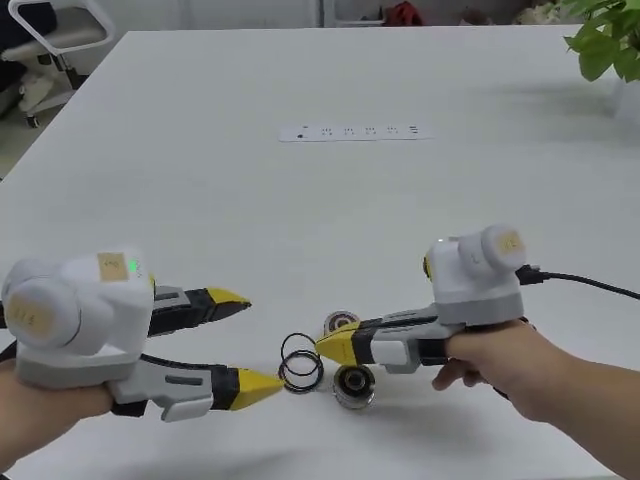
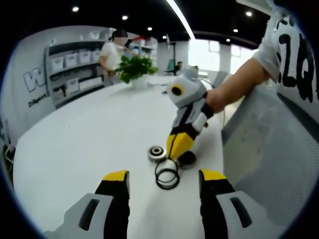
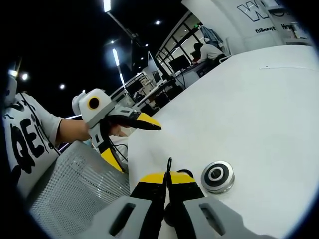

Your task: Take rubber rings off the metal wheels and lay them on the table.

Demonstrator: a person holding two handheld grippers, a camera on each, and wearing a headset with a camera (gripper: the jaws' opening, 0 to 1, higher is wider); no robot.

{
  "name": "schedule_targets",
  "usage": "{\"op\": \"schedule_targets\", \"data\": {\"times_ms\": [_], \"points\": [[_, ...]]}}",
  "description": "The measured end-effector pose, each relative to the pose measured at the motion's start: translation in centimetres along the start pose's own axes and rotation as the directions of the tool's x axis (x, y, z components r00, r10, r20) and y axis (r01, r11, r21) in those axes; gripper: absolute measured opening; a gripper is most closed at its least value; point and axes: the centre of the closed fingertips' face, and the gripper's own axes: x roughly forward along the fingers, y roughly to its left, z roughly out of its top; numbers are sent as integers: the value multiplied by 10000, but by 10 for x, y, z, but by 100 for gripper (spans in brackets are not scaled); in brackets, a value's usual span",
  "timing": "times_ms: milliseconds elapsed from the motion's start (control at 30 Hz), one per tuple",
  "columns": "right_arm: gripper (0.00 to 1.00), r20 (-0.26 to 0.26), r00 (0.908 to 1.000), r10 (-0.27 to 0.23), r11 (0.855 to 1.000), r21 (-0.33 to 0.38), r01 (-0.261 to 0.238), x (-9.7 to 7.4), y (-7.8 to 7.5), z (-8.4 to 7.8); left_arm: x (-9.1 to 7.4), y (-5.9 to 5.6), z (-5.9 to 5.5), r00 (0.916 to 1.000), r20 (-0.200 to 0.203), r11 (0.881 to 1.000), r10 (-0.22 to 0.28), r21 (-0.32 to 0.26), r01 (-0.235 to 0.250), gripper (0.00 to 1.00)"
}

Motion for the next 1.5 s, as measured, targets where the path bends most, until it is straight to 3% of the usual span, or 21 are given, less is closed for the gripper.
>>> {"op": "schedule_targets", "data": {"times_ms": [367,1033,1500], "points": [[0,-347,9993,137,9999,102,-133,7,4,-10,0,-2,-3,10000,-38,9999,47,-93,-48,57],[0,-448,9976,-523,9986,-76,520,4,-8,-15,1,-5,-6,9999,-128,9998,-17,-187,14,55],[11,-650,9947,-798,9954,-591,760,5,-10,-16,0,-5,-8,9998,-217,9998,-11,-199,7,54]]}}
